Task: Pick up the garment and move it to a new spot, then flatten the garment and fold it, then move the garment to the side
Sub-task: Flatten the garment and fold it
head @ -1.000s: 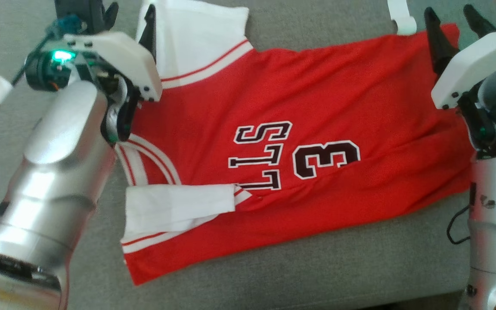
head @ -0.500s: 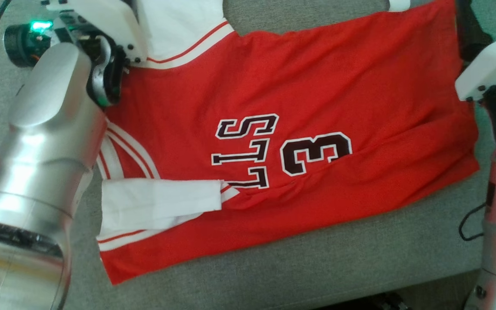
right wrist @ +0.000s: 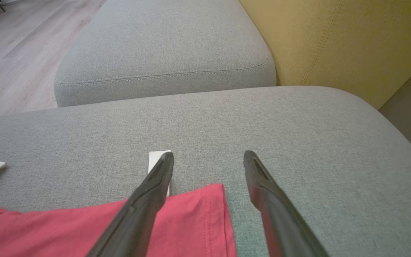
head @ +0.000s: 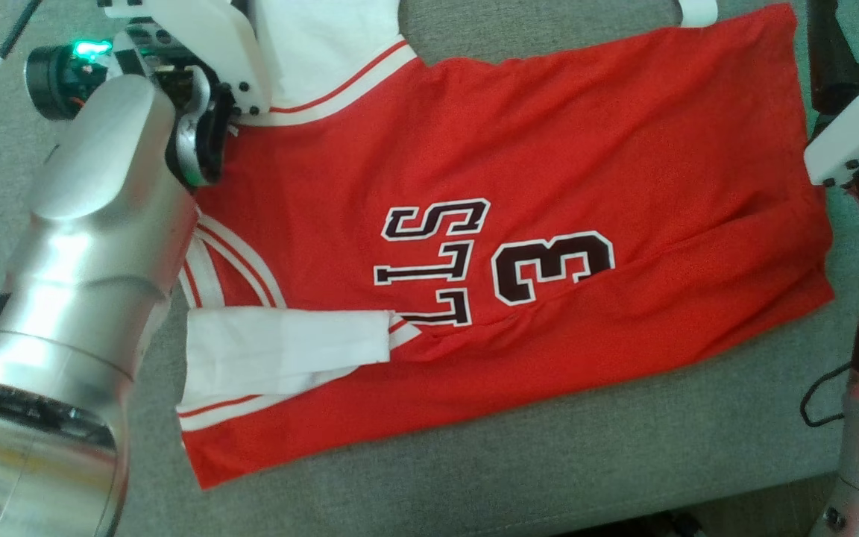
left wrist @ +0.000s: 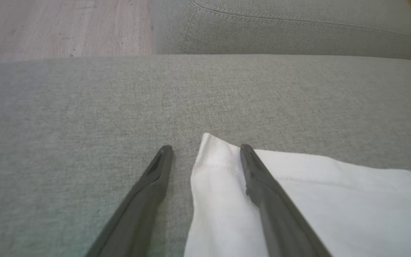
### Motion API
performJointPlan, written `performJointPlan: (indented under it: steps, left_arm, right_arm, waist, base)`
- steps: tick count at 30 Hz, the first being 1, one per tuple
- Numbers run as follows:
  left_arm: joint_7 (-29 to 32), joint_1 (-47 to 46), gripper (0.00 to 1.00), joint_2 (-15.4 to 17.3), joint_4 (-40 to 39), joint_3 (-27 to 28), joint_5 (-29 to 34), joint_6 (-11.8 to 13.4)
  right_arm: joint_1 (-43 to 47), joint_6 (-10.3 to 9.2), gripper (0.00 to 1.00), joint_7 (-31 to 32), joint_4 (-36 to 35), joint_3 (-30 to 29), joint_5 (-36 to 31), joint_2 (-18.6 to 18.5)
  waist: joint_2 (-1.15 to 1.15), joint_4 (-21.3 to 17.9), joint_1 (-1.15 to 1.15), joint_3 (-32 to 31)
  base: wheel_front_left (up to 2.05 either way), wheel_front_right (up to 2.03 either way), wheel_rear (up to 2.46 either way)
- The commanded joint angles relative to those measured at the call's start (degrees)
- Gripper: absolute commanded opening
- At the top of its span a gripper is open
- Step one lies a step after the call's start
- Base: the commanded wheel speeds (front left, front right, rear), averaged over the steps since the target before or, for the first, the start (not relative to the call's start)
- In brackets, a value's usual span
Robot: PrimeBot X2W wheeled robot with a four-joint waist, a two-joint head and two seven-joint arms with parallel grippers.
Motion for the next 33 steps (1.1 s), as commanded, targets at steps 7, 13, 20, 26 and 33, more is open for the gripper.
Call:
performJointPlan:
  steps: [7,13,20,26,33]
  left_arm:
    - [7.47,5.19,0.00,1.50,0.19,-1.36,-1.41,-0.70]
    - [3.98,6.08,0.00,2.99,-3.01,-1.17,-0.70,-0.20]
    - [-2.00,8.56,0.00,4.95,-8.25,1.07,-1.96,-1.29]
    - [-2.42,10.21,0.00,5.43,-11.73,0.97,-2.48,-1.71]
    - [-2.36,10.61,0.00,5.58,-14.39,0.63,-2.67,-1.72]
  right_arm:
    - [0.76,-0.05,1.00,0.54,-3.31,0.71,0.99,0.67]
    - [0.81,-0.05,1.00,1.18,-3.20,0.58,0.80,0.18]
    - [0.06,-0.05,1.00,7.80,-1.54,1.23,0.90,-4.18]
    - [-1.88,-0.05,1.00,10.83,3.71,-0.23,0.68,-5.71]
    - [-6.92,-0.05,1.00,8.74,12.82,0.96,0.27,-6.15]
  waist:
    - [0.00,-0.60,0.00,0.67]
    - [0.00,-0.19,0.00,-0.22]
    - [0.00,0.80,0.00,-0.92]
    - [0.00,2.03,0.00,-0.18]
    - [0.00,2.82,0.00,1.01]
  base:
    - [0.00,0.00,0.00]
    - [0.00,0.00,0.00]
    - [0.00,0.00,0.00]
    - [0.00,0.00,0.00]
    - [0.00,0.00,0.00]
